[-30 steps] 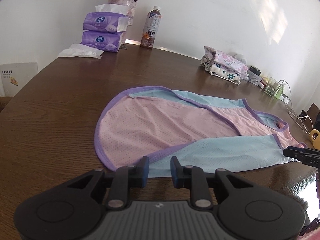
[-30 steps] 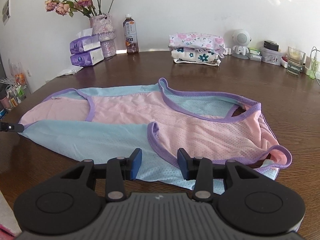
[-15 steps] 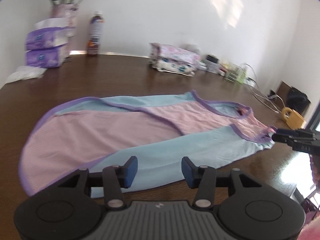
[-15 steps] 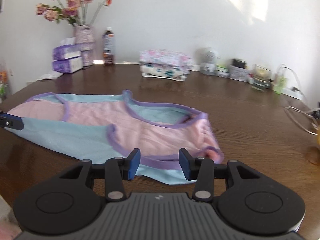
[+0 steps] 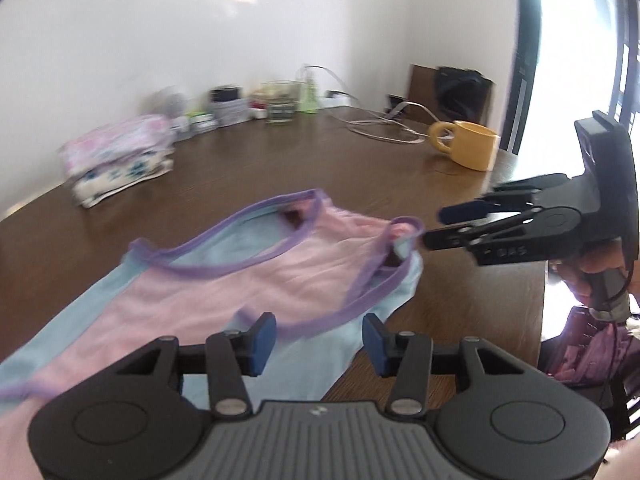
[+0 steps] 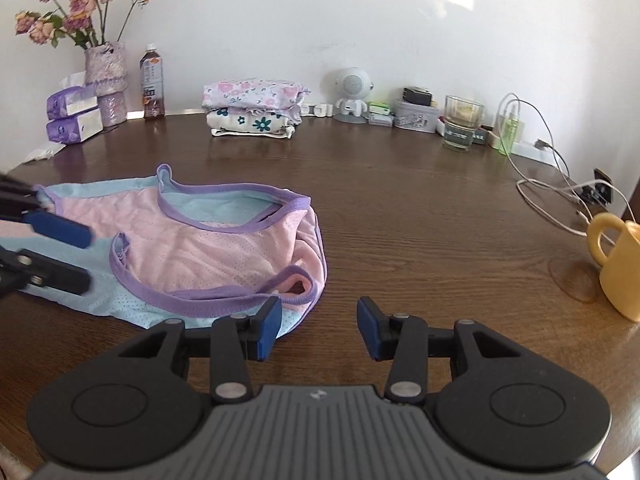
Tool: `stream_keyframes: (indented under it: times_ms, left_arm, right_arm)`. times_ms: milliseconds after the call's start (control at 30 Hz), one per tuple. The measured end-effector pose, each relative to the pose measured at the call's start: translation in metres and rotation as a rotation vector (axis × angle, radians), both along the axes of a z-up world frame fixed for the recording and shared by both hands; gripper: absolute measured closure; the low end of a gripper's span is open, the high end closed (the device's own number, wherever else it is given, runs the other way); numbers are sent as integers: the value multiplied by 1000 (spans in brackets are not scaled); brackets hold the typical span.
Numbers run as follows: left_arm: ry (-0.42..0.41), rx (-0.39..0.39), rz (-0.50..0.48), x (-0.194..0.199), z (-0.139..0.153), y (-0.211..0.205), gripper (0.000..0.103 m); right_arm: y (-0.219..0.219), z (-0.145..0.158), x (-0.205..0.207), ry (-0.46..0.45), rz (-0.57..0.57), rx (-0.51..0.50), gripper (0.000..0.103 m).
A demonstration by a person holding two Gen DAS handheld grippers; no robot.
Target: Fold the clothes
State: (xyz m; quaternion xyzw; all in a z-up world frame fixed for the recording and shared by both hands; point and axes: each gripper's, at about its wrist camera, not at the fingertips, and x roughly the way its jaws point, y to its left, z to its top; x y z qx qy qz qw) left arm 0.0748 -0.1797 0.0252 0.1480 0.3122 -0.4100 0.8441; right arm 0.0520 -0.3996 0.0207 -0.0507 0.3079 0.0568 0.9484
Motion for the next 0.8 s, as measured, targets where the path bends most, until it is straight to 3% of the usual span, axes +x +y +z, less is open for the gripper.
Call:
stream_keyframes:
  times_ms: [100,200,267,333,533,567,633,800]
  left_arm:
    - [17,29,-88,6,-9,-42,59]
    - [47,17,-98,14,-12,-50,73]
    - [68,9,-104,20,-14,-54,76]
    - [88,0,-109,25,-15,-59,91]
    - [149,-25,-124,42,-20,-72,99]
    - [159,-29,-127,45,-21,-74,99]
    - [178,-46,-95,51,-21,-72,99]
    - [225,-87,-8,66,-21,-64,99]
  right_arm:
    - [0,0,4,4,41,-6,62]
    - [0,1,6,3,80,5,65]
    - [-1,3,8,-9,100,6,65]
    - [-1,5,10,-19,122,6,65]
    - [-3,2,27,-14,211,18,67]
    - [-3,1,30,-10,223,19,69]
    - [-3,0,37,1,239,29,87]
    - [-9,-1,50,-5,184,71,88]
